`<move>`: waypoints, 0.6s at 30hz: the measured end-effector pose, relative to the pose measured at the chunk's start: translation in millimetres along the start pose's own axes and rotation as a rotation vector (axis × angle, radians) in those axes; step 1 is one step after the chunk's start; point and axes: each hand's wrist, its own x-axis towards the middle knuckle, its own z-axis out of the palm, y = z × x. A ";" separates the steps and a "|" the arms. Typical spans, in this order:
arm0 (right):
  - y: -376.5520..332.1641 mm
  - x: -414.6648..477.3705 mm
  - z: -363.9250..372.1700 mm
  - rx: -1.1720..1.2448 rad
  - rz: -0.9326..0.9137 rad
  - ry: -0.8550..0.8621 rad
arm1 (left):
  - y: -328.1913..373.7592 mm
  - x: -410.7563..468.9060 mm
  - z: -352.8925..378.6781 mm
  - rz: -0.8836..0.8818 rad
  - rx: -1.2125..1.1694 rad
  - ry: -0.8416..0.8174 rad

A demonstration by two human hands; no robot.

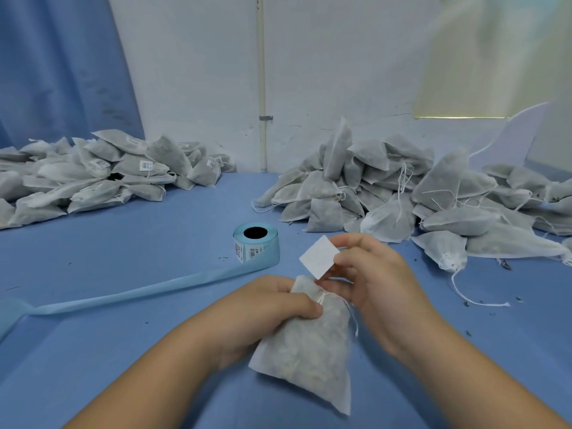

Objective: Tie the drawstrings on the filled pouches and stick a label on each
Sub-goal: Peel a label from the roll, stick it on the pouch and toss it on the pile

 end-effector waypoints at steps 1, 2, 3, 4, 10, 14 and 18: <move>0.1 -0.1 -1.0 -0.100 -0.052 0.035 | 0.9 -0.2 -1.2 -0.004 -0.021 -0.005; 0.1 -0.4 -1.5 -0.200 -0.123 0.070 | 1.9 -0.6 -2.5 -0.009 -0.038 -0.009; 0.0 -1.2 -2.0 -0.281 -0.205 0.098 | 2.5 -1.0 -4.1 -0.014 -0.056 -0.015; -0.3 -2.2 -2.2 -0.339 -0.294 0.115 | 2.9 -1.2 -5.8 -0.018 -0.077 -0.024; -2.6 -16.5 2.8 -0.719 -0.806 0.020 | 2.6 -2.7 -12.4 -0.067 -0.260 -0.104; -0.7 -20.5 7.1 -0.828 -0.944 -0.070 | 0.6 -0.2 -15.6 -0.046 -0.320 -0.128; -3.6 -19.1 3.0 -0.844 -0.925 -0.150 | 1.7 0.1 -22.6 -0.049 -0.356 -0.200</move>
